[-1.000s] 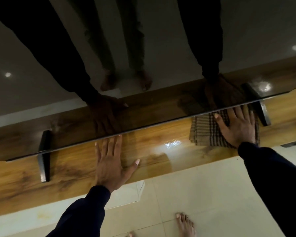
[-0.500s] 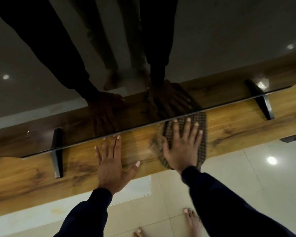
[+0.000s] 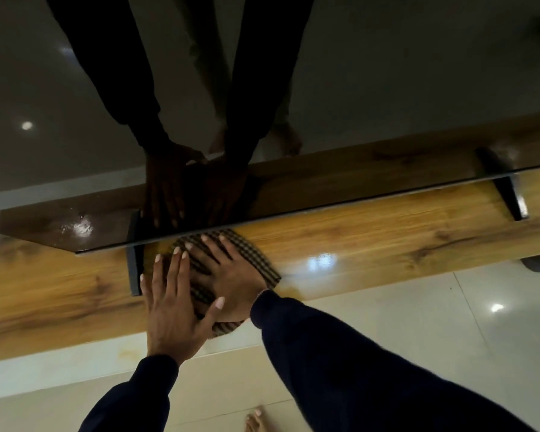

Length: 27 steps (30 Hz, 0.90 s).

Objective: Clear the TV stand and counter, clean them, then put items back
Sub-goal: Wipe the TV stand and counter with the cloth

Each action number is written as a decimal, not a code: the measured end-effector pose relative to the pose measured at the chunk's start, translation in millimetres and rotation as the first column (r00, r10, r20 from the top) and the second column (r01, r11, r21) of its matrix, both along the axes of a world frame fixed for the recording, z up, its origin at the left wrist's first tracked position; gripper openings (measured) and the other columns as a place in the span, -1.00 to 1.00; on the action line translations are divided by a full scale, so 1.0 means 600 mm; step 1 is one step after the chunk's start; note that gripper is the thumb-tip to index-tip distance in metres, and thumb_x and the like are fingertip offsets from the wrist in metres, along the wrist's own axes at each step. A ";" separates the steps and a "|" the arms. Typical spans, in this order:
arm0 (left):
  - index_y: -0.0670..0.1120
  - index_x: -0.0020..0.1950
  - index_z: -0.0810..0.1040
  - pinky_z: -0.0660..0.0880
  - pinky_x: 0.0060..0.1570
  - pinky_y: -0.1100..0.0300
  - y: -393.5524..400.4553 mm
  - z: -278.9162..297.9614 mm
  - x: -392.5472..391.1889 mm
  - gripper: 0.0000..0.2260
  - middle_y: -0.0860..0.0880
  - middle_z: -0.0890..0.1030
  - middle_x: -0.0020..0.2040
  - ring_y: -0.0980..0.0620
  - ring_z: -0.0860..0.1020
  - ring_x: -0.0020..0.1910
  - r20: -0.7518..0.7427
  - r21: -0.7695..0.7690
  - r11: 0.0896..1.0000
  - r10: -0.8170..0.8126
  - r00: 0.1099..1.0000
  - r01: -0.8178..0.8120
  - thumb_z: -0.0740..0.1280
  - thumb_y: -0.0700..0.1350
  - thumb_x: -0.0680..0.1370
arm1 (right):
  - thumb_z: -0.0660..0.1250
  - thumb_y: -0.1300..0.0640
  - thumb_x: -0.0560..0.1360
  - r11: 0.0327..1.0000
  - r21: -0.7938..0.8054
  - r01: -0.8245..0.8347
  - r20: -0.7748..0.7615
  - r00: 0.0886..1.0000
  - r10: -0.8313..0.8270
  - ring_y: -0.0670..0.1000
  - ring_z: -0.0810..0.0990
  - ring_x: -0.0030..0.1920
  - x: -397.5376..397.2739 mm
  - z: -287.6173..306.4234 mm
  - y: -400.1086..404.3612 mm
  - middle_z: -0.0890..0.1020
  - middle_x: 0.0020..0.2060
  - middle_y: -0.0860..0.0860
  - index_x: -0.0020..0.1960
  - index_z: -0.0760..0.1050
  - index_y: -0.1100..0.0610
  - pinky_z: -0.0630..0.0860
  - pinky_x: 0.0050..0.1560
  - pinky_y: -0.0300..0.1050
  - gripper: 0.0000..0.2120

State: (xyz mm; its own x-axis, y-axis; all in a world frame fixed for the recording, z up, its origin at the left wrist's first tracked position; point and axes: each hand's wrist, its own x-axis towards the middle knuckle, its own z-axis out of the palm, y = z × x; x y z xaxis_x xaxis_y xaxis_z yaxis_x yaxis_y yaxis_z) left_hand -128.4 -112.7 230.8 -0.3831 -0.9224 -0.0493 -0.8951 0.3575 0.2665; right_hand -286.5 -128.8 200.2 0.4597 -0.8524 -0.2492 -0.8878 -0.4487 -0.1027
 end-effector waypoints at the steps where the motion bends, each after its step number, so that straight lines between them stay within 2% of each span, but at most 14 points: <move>1: -0.17 0.61 0.13 -0.03 0.51 -0.35 0.004 -0.002 -0.001 -0.12 -0.12 0.10 0.64 -0.19 -0.01 0.62 0.001 -0.003 1.000 0.004 1.000 -0.004 -0.05 0.45 0.52 | 0.12 -0.42 0.50 0.996 -0.022 -0.089 0.004 0.996 0.089 0.26 -0.19 0.63 -0.014 0.000 0.002 -0.10 0.66 0.10 0.66 -0.05 -0.11 -0.20 0.58 0.29 -0.15; 4: -0.19 0.60 0.15 -0.01 0.50 -0.36 0.022 -0.004 -0.020 -0.11 -0.13 0.13 0.63 -0.22 0.03 0.61 0.015 0.011 1.000 -0.015 1.000 0.015 -0.03 0.45 0.52 | 0.08 -0.41 0.54 0.977 -0.081 -0.200 0.025 0.979 0.202 0.24 -0.08 0.64 -0.081 0.003 0.016 0.03 0.66 0.06 0.65 0.06 -0.13 -0.13 0.59 0.27 -0.24; 7: -0.18 0.62 0.10 -0.03 0.51 -0.36 0.036 -0.007 -0.047 -0.07 -0.14 0.09 0.64 -0.23 0.01 0.61 0.039 0.034 0.999 -0.025 0.999 0.024 0.00 0.48 0.49 | 0.03 -0.45 0.56 0.989 -0.075 -0.127 0.065 0.989 0.132 0.18 -0.08 0.65 -0.155 0.006 0.031 0.03 0.66 0.03 0.64 0.06 -0.14 -0.15 0.60 0.25 -0.26; 10: -0.15 0.64 0.02 -0.08 0.51 -0.37 0.040 -0.011 -0.069 -0.03 -0.14 0.02 0.65 -0.24 -0.06 0.62 0.059 0.061 0.998 -0.020 0.998 0.017 0.02 0.52 0.46 | -0.01 -0.46 0.57 0.999 -0.046 0.010 0.069 0.998 -0.007 0.15 -0.06 0.65 -0.243 0.019 0.038 0.02 0.66 0.00 0.65 0.00 -0.17 -0.17 0.61 0.24 -0.26; 14: -0.09 0.65 -0.02 -0.03 0.49 -0.39 0.041 -0.018 -0.085 -0.07 -0.11 -0.01 0.65 -0.22 -0.09 0.62 0.141 0.079 0.996 -0.053 0.989 0.042 0.01 0.50 0.49 | -0.03 -0.47 0.58 0.965 -0.019 0.260 0.038 0.965 -0.259 0.11 0.06 0.61 -0.373 0.034 0.058 0.15 0.62 -0.03 0.65 -0.05 -0.20 -0.07 0.61 0.19 -0.27; 16: -0.09 0.65 0.01 -0.02 0.48 -0.40 0.045 -0.022 -0.091 -0.09 -0.10 -0.01 0.66 -0.22 -0.09 0.62 0.169 0.083 0.995 -0.059 0.984 0.046 -0.01 0.50 0.50 | -0.07 -0.46 0.58 0.927 -0.022 0.374 0.028 0.927 -0.373 0.10 0.13 0.59 -0.440 0.035 0.076 0.23 0.59 -0.03 0.64 0.01 -0.17 0.01 0.60 0.17 -0.29; 19: -0.11 0.64 0.02 -0.03 0.47 -0.43 0.056 -0.026 -0.104 -0.08 -0.08 -0.05 0.66 -0.22 -0.11 0.62 0.181 0.103 0.995 -0.033 0.983 0.014 -0.04 0.51 0.49 | -0.18 -0.43 0.59 0.834 -0.042 0.550 0.035 0.835 -0.549 0.13 0.20 0.57 -0.545 0.031 0.114 0.33 0.55 0.01 0.60 0.21 -0.09 0.09 0.58 0.17 -0.28; 21: -0.17 0.64 -0.01 -0.03 0.47 -0.43 0.064 -0.027 -0.116 -0.04 -0.09 -0.08 0.66 -0.22 -0.13 0.62 0.172 0.100 0.995 0.001 0.985 -0.019 -0.03 0.51 0.49 | -0.20 -0.41 0.60 0.738 -0.063 0.672 0.039 0.741 -0.671 0.17 0.19 0.57 -0.598 0.027 0.146 0.31 0.57 0.06 0.60 0.24 -0.05 0.07 0.59 0.19 -0.27; 23: -0.21 0.63 -0.01 -0.02 0.47 -0.43 0.071 -0.025 -0.127 -0.03 -0.12 -0.07 0.66 -0.22 -0.12 0.62 0.171 0.110 0.993 0.025 0.985 -0.045 -0.02 0.50 0.49 | -0.17 -0.40 0.60 0.677 -0.070 0.733 0.025 0.679 -0.733 0.18 0.09 0.61 -0.615 0.021 0.178 0.19 0.62 0.08 0.64 0.12 -0.08 0.01 0.61 0.21 -0.29; 25: -0.22 0.63 -0.01 0.00 0.47 -0.43 0.075 -0.025 -0.140 -0.03 -0.13 -0.06 0.65 -0.21 -0.12 0.62 0.170 0.118 0.991 0.040 0.985 -0.061 -0.03 0.50 0.49 | -0.14 -0.39 0.60 0.663 -0.084 0.744 0.004 0.666 -0.746 0.20 0.01 0.64 -0.604 0.014 0.201 0.11 0.64 0.08 0.66 0.02 -0.10 -0.03 0.61 0.24 -0.30; 27: -0.22 0.63 -0.02 -0.01 0.47 -0.42 0.074 -0.020 -0.153 -0.03 -0.14 -0.07 0.65 -0.21 -0.13 0.62 0.166 0.127 0.990 0.036 0.986 -0.057 -0.03 0.50 0.50 | -0.13 -0.38 0.60 0.677 -0.074 0.732 -0.005 0.679 -0.734 0.24 -0.01 0.64 -0.584 0.012 0.214 0.07 0.65 0.11 0.66 0.02 -0.10 -0.01 0.60 0.29 -0.30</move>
